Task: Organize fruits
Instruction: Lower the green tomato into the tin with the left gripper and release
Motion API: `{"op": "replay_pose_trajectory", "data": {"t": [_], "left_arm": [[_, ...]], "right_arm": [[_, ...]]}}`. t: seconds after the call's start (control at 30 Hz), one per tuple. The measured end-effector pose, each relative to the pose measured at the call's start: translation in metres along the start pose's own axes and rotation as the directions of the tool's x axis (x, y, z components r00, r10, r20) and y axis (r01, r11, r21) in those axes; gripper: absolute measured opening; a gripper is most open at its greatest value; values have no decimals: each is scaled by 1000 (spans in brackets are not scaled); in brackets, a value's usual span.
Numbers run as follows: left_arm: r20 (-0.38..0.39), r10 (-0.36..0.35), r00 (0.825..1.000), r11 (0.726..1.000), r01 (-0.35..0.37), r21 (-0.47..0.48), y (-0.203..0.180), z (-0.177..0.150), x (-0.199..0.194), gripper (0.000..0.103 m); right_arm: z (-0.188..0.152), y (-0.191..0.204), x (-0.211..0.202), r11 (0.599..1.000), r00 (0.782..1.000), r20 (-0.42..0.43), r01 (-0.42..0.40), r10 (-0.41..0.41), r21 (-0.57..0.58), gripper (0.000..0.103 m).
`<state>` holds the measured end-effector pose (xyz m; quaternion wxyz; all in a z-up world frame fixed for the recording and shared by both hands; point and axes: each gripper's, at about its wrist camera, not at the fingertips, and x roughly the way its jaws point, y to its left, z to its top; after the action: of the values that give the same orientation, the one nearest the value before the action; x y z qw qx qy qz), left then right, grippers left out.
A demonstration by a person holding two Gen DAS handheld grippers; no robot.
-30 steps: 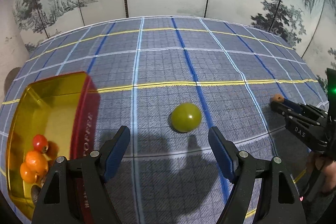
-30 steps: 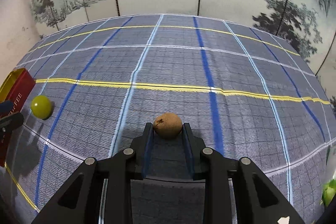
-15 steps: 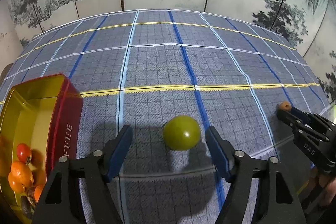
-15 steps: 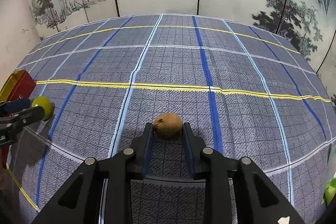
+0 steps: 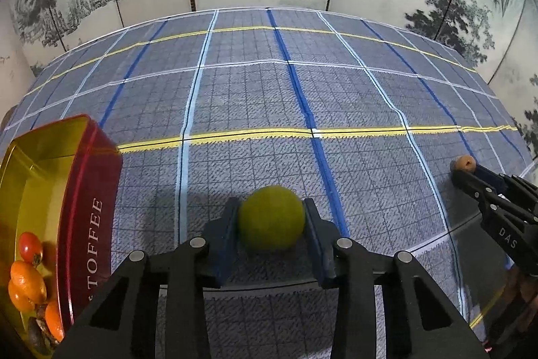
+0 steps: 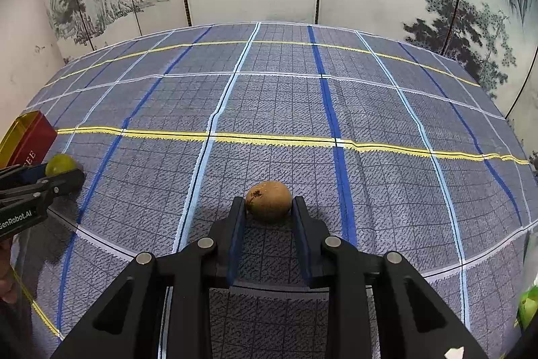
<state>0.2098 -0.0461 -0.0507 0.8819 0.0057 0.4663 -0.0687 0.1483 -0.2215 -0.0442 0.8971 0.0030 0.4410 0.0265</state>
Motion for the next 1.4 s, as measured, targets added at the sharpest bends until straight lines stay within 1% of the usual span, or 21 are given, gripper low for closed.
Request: {"op": "replay_pose_trajectory", "data": {"t": [0.3,0.57,0.93,1.4], "left_arm": [[-8,9,1000,1000,-9,-7,3,-8,-7,37],[0,19,1000,1000,-19,-14,6,-13,-23,37],[26,52,998,998,-51,-27,11,-23,-56,37],[59,99,993,993,-94,-71,42,-34,-101,37]], "right_arm": [[0,0,0,1000,1000,-1,3,-3,-3,26],[0,0,0,1000,1000,-1,3,-3,-3,26],[0,0,0,1000,1000,-1,3,-3,-3,26],[0,0,0,1000,1000,-1,4,-4,-4,26]]}}
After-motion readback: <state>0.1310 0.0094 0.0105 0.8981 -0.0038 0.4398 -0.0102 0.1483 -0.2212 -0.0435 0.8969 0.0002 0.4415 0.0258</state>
